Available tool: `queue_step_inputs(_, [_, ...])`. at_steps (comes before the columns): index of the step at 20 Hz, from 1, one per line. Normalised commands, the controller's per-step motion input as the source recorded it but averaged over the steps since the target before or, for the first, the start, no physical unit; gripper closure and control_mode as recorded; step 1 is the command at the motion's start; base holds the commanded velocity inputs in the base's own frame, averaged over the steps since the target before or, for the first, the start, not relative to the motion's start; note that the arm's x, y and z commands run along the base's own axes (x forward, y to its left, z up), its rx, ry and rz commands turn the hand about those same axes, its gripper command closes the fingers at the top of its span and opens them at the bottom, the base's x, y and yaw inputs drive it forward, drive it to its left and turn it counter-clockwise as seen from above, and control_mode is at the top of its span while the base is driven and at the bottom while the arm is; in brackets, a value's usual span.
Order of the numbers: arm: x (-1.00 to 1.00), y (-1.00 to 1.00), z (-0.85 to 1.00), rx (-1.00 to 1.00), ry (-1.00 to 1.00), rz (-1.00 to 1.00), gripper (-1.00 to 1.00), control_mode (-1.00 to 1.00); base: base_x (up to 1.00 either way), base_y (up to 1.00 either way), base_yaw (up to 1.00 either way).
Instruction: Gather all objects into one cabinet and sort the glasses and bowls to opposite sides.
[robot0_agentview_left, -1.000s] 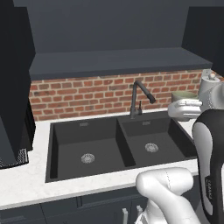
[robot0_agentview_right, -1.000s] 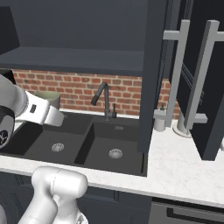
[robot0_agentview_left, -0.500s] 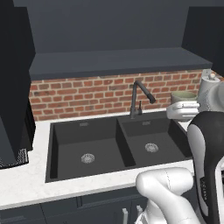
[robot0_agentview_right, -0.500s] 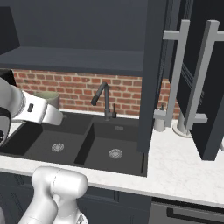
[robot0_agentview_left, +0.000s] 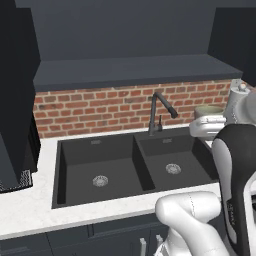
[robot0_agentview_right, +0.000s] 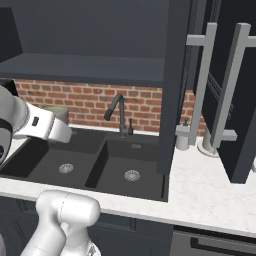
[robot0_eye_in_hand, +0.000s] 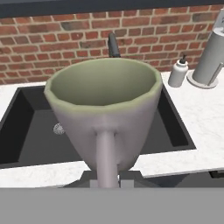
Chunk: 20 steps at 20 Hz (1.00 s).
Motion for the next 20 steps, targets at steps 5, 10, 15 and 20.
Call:
queue_step_inputs(5, [0.00,0.00,0.00,0.00,0.04,0.00,1.00,1.00,0.00,0.00,0.00])
queue_step_inputs(10, [0.00,0.00,0.00,0.00,0.00,0.00,1.00,1.00,-0.54,-0.02,0.00])
queue_step_inputs(15, [0.00,0.00,0.00,0.00,0.00,0.00,1.00,1.00,-1.00,-0.12,0.00])
queue_step_inputs(20, [0.00,0.00,0.00,0.00,0.00,0.00,1.00,1.00,-1.00,-0.25,0.00])
